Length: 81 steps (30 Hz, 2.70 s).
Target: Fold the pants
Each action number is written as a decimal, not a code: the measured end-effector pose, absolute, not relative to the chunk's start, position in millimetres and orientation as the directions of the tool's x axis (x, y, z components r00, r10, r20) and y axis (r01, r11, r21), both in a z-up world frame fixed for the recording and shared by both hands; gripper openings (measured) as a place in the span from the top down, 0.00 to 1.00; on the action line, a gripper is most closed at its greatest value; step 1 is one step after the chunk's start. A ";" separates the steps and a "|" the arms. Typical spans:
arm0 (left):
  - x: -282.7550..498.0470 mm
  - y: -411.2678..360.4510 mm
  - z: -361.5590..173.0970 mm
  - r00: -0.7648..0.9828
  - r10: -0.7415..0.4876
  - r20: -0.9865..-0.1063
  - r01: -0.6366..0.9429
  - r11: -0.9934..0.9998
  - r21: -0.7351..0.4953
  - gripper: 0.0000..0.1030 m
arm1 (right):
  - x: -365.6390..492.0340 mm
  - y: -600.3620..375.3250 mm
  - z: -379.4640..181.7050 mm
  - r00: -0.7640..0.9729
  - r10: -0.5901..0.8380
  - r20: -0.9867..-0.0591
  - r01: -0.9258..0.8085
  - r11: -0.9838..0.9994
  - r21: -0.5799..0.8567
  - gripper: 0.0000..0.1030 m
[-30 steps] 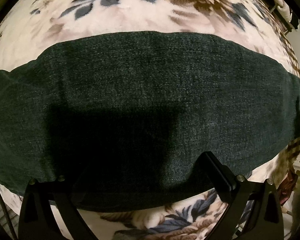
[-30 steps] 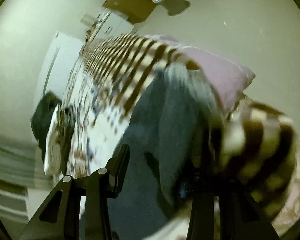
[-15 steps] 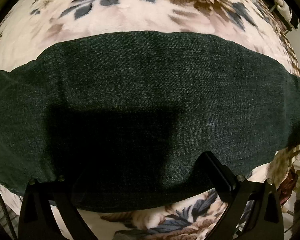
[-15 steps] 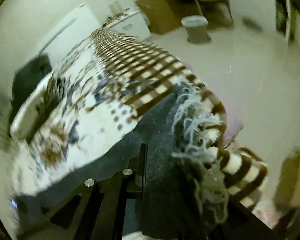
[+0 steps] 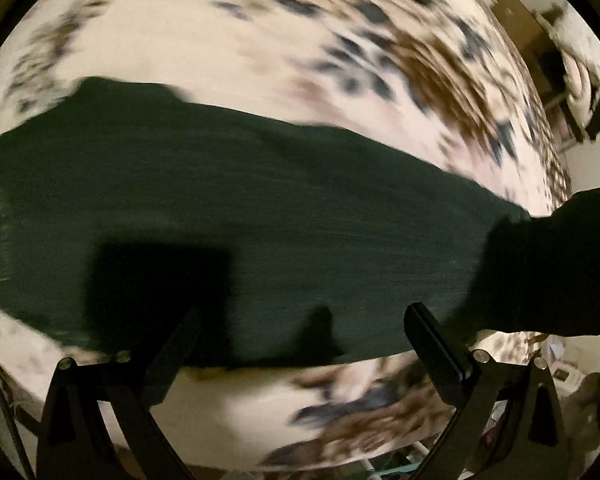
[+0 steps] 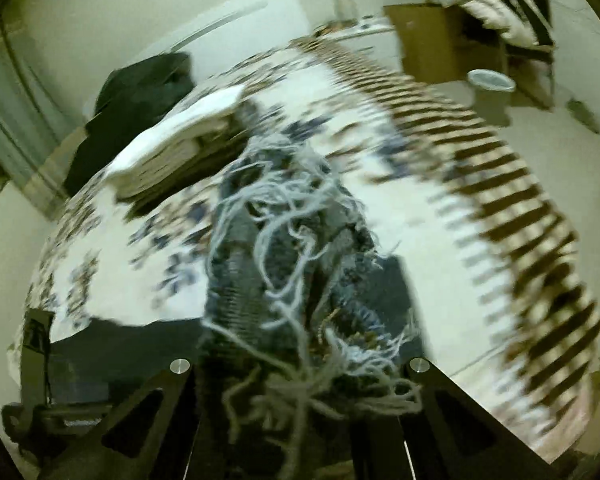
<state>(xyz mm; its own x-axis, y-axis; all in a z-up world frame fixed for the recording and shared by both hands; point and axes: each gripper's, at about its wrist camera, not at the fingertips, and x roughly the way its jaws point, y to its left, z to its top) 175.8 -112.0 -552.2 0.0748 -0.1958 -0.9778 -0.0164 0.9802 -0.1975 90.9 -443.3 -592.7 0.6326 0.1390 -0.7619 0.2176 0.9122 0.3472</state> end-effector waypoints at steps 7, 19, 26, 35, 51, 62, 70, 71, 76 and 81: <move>152.3 0.1 -517.9 0.159 -0.149 -0.976 -0.123 0.978 -0.169 0.00 | 114.1 -305.4 -615.5 0.553 0.234 -0.800 0.104 0.933 0.345 0.95; 166.9 64.3 -531.0 0.196 -0.267 -0.943 -0.173 0.938 -0.301 0.00 | 129.9 -199.7 -656.7 0.295 0.544 -0.785 0.061 0.809 0.584 0.16; 202.9 -2.6 -567.3 0.106 -0.399 -0.911 -0.083 0.909 -0.408 0.00 | 88.6 -315.6 -637.9 0.343 0.425 -0.838 0.305 0.793 0.527 0.16; 209.1 -12.1 -566.0 0.269 -0.261 -0.927 0.022 0.964 -0.265 0.92 | 85.3 -364.0 -659.4 0.320 0.325 -0.890 0.407 0.801 0.439 0.16; 152.0 110.7 -540.7 0.371 -0.363 -0.855 -0.290 0.829 -0.478 0.03 | 126.5 -325.7 -666.7 0.226 0.242 -0.944 0.361 0.879 0.312 0.16; 51.7 274.4 -612.4 0.613 -0.243 -0.752 -0.705 0.261 -0.659 0.02 | 134.1 -214.2 -665.2 0.126 0.370 -0.920 0.234 0.891 0.390 0.16; 65.2 288.5 -605.4 0.671 -0.158 -0.725 -0.678 0.267 -0.685 0.15 | 142.7 -162.9 -666.8 0.089 0.370 -0.925 0.133 0.916 0.380 0.16; 66.5 286.9 -608.4 0.675 -0.157 -0.721 -0.676 0.259 -0.690 0.19 | 142.0 -160.7 -666.9 0.086 0.373 -0.924 0.135 0.914 0.382 0.16; 63.6 301.6 -628.8 0.701 -0.142 -0.699 -0.676 0.179 -0.715 0.16 | 138.7 -165.1 -666.2 0.080 0.387 -0.919 0.156 0.905 0.395 0.16; 64.4 301.8 -619.5 0.695 -0.097 -0.712 -0.687 0.201 -0.698 0.61 | 134.5 -174.9 -663.4 0.089 0.405 -0.910 0.167 0.895 0.415 0.16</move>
